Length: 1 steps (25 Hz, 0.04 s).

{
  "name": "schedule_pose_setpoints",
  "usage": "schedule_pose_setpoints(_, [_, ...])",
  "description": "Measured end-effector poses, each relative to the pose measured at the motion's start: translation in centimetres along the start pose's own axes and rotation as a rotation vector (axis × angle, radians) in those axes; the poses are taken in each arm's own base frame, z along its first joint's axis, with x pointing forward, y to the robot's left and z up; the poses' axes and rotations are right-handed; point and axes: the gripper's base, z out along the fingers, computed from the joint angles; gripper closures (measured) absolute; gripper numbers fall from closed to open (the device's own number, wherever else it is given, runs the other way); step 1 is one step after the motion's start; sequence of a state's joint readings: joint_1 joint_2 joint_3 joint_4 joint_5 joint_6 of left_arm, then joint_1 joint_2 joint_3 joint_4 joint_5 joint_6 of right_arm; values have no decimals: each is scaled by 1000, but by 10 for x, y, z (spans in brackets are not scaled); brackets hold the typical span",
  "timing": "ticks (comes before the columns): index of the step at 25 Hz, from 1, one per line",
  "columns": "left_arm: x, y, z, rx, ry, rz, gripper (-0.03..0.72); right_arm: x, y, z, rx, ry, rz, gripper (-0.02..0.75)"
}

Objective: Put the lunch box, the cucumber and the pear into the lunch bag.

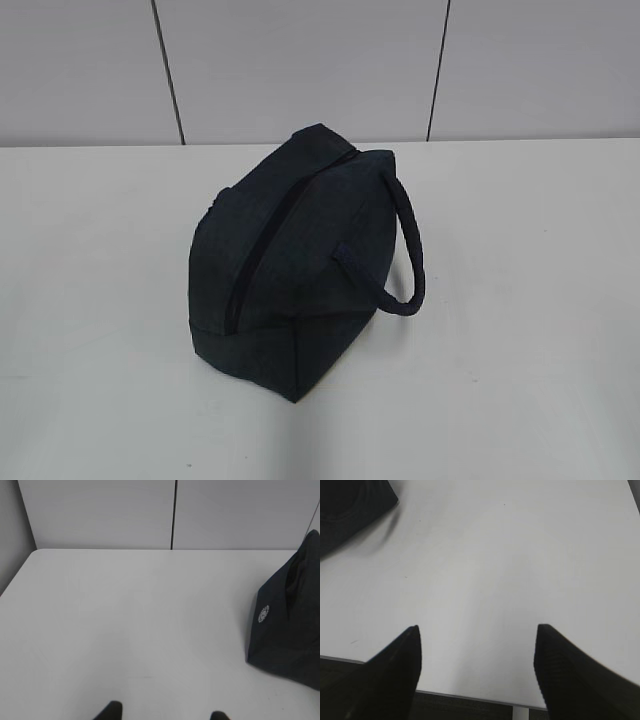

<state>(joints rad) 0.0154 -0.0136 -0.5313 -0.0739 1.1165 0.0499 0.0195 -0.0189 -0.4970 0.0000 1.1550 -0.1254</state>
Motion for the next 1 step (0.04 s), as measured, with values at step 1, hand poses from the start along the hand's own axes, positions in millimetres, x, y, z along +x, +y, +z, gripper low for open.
schedule_pose_setpoints(1, [0, 0, 0, 0, 0, 0, 365, 0, 0, 0, 0, 0, 0, 196])
